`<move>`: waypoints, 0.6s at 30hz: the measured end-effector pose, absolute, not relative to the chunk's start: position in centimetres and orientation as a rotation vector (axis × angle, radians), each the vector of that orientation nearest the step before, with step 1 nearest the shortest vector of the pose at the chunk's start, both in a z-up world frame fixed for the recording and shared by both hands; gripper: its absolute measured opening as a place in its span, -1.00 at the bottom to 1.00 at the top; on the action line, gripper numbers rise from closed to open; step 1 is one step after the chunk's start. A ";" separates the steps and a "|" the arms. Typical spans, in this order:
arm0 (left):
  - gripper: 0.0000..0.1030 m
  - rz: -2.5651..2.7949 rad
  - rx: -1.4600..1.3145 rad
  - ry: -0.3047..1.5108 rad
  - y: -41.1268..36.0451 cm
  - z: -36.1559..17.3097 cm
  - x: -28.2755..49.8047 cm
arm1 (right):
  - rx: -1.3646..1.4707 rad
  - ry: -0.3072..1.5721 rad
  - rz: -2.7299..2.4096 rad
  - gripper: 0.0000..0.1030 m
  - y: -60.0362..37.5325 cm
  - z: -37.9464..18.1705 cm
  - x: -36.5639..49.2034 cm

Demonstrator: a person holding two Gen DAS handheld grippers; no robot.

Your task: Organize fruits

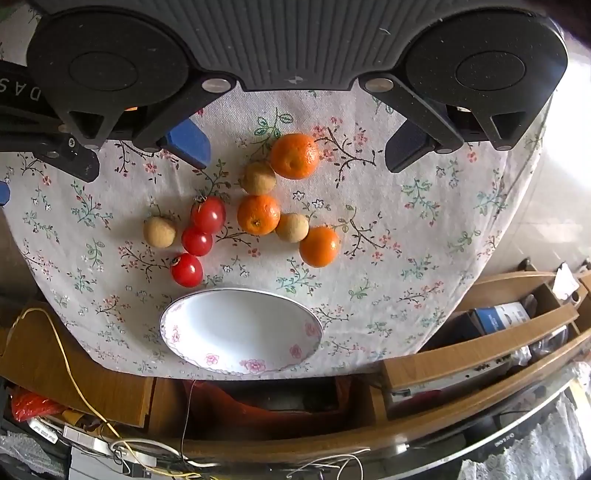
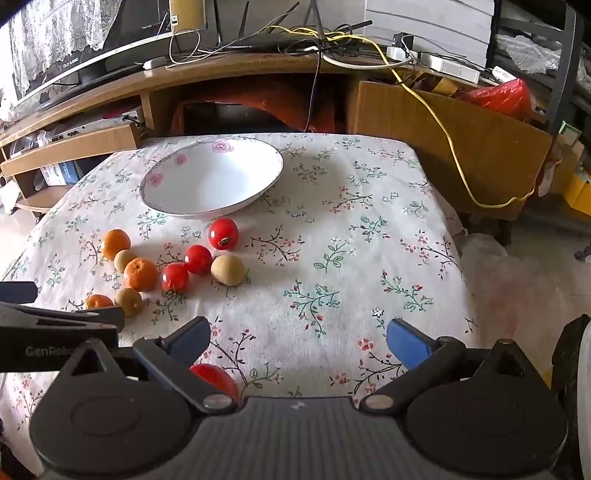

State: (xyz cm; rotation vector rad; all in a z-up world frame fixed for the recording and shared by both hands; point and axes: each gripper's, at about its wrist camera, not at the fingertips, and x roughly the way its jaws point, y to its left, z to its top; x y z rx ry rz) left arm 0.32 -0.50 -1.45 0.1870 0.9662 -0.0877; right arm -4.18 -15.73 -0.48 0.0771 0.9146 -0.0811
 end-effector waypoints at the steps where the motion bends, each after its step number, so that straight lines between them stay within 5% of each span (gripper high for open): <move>1: 0.97 -0.088 0.186 0.969 -0.5 -1.4 0.4 | 0.077 0.916 -0.080 0.99 -15.7 -0.5 -4.2; 18: 0.93 -0.095 0.186 0.979 -0.5 -1.6 0.3 | 0.085 0.932 -0.071 0.94 -15.6 -0.6 -4.1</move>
